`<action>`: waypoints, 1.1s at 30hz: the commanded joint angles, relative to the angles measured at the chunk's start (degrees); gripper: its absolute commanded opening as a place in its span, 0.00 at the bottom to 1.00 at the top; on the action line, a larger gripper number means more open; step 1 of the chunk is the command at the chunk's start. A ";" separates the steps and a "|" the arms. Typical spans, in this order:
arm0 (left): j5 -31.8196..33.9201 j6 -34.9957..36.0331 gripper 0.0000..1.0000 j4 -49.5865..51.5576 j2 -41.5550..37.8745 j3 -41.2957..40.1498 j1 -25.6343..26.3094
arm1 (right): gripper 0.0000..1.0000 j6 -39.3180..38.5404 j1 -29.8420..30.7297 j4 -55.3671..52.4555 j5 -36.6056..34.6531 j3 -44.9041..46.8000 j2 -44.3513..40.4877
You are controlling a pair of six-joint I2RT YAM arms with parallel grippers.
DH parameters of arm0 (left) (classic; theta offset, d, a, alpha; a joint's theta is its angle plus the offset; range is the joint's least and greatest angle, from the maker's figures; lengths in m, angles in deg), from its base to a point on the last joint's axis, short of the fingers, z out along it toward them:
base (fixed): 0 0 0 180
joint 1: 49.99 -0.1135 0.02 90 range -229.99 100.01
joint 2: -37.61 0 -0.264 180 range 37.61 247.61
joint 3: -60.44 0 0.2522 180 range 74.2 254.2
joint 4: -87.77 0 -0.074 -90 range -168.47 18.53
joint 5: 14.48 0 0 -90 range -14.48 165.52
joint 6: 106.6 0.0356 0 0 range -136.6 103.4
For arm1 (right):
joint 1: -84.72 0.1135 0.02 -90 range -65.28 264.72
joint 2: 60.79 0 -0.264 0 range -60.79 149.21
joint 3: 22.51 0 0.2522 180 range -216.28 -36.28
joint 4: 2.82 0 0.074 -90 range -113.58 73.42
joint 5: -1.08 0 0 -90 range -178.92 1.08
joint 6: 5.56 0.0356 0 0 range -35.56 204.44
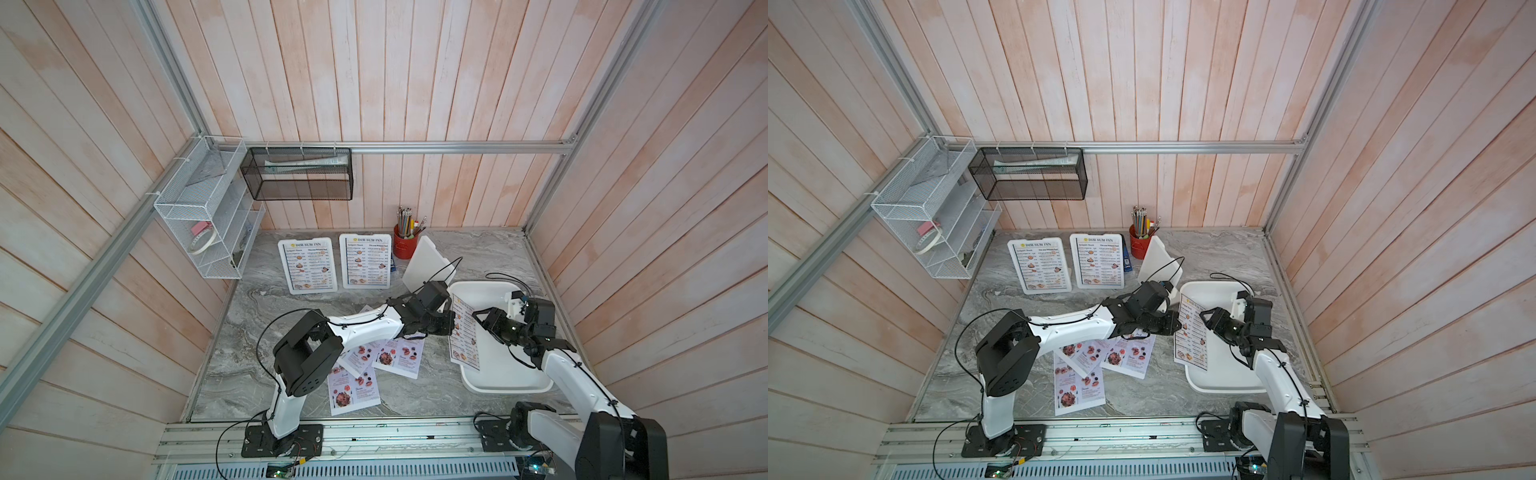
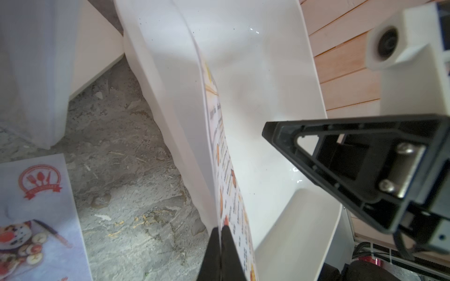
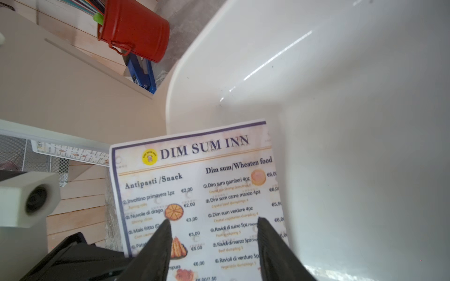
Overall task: Replace the menus in the menu holders
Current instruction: Pick up the menu from the storage box.
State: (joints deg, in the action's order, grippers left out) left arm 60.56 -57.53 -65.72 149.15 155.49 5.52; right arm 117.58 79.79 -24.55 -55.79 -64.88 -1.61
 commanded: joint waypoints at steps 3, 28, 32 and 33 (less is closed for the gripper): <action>1.13 3.66 0.00 1.76 -7.35 1.47 -0.31 | 0.57 -6.56 -0.41 -4.75 1.78 -6.04 -4.37; -5.18 26.70 0.00 16.29 -31.44 -0.73 -10.38 | 0.62 -4.74 15.16 29.07 31.27 -4.32 -0.35; -6.99 29.43 0.00 17.76 -32.85 -0.97 -10.31 | 0.62 -3.73 16.07 34.08 32.62 -4.22 1.21; -7.01 29.91 0.00 18.33 -33.06 -0.84 -10.34 | 0.62 -3.66 16.03 34.79 33.41 -4.40 1.86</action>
State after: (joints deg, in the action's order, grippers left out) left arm 55.73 -31.32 -49.70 117.83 155.25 -4.58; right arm 114.24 95.35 4.39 -25.48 -67.78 -0.54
